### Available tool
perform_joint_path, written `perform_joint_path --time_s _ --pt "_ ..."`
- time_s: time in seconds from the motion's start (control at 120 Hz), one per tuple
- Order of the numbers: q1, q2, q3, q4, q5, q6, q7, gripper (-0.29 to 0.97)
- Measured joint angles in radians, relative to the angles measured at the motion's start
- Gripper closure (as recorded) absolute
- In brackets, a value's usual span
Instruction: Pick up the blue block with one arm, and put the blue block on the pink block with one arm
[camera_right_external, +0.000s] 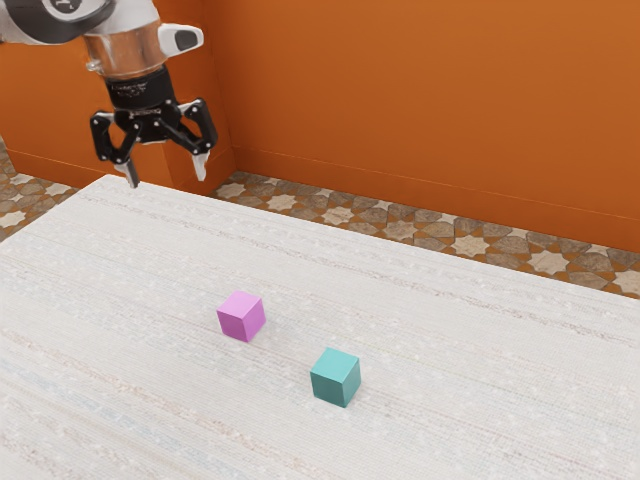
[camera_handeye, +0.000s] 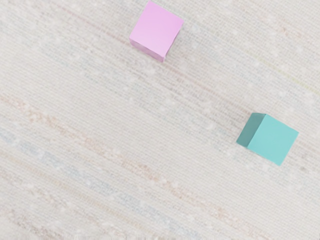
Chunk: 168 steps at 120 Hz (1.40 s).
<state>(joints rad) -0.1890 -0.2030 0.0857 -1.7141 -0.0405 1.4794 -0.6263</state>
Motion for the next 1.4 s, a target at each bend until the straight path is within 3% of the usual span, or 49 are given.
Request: perform_joint_path --time_s 0.275,0.383,0.5,0.675,0.858,0.917,1.15,1.4 --pt "-0.098 0.082 -0.046 -0.079 -0.037 0.089 -0.355 0.00" --pt "-0.125 0.193 -0.071 -0.095 -0.050 0.183 -0.425 0.00" --pt "-0.167 0.218 -0.082 -0.238 -0.058 0.334 -0.438 0.00" --pt "-0.182 0.241 -0.084 -0.286 -0.034 0.463 -0.353 0.00" --pt "-0.066 0.278 -0.086 -0.284 0.026 0.542 -0.189 0.00" --pt "-0.041 0.272 -0.099 -0.357 0.032 0.600 -0.147 0.00" --pt "-0.059 0.391 -0.123 -0.361 0.047 0.762 -0.004 0.00" --pt "-0.058 0.454 -0.158 -0.334 0.045 0.838 0.100 0.00"
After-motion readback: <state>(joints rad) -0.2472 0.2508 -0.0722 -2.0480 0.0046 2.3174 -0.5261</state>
